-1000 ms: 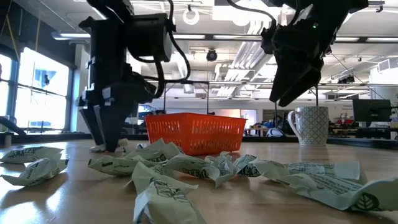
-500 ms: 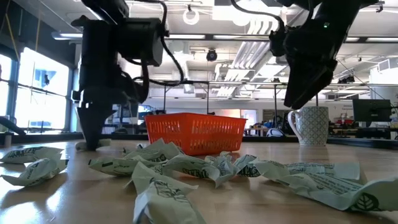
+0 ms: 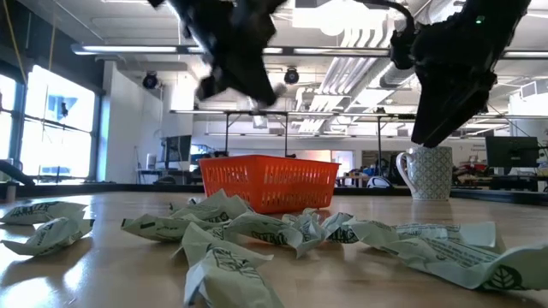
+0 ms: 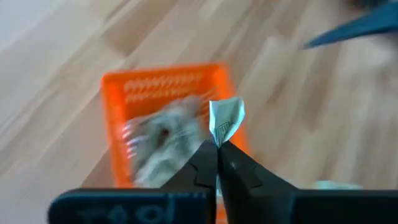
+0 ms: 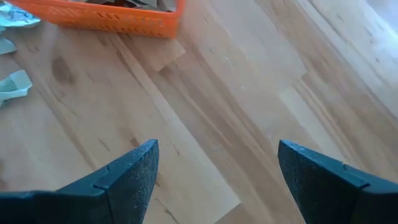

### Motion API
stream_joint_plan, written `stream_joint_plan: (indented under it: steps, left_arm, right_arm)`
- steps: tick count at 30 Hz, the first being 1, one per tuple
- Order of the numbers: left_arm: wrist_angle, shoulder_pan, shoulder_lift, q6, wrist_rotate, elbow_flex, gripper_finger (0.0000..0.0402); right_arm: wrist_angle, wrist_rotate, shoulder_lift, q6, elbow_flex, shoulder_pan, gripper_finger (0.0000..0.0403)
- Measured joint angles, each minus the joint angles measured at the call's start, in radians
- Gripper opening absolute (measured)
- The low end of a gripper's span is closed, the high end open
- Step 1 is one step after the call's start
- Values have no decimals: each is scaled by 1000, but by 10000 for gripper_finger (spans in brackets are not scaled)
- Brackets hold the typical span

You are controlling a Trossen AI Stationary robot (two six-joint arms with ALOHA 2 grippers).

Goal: Pick and place Stevia / Truvia into bins
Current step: Put the stevia packet into the orange bin

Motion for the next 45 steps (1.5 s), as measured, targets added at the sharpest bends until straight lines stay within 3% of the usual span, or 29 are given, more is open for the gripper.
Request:
stream_joint_plan:
  steps: [5, 8, 11, 14, 17, 20, 24, 29, 37, 42, 45]
  left_arm:
    - [52, 6, 73, -7, 7, 24, 93]
    - [-7, 4, 74, -7, -4, 37, 132]
    - [-159, 7, 57, -25, 3, 77, 176]
    - [-446, -9, 21, -18, 69, 141, 214]
    - [-682, -97, 6, 30, 74, 157, 234]
    - [-727, -228, -24, 61, 63, 141, 240]
    - [-605, -407, -22, 51, 37, 72, 235]
    - [-323, -544, -24, 52, -138, -56, 228]
    - [-195, -557, -24, -18, -104, -225, 228]
    - [-50, -557, -24, 42, -36, -287, 219]
    - [-25, -555, -24, 54, -51, -322, 212]
  right_arm:
    - [-14, 8, 0, 33, 0, 27, 319]
    - [-27, 8, 0, 52, -1, 41, 319]
    - [-28, 11, 0, 55, -1, 54, 319]
    - [-29, 14, 0, 55, -1, 65, 319]
    - [-29, 27, 0, 44, -1, 69, 319]
    - [-29, 46, 0, 23, -1, 69, 319]
    - [-20, 53, 0, -10, -1, 60, 318]
    - [-10, 53, 0, -61, -1, 42, 318]
    - [-4, 36, 0, -95, -1, 27, 318]
    - [-5, 28, 0, -93, -1, 27, 318]
    - [-6, 26, 0, -86, -1, 27, 318]
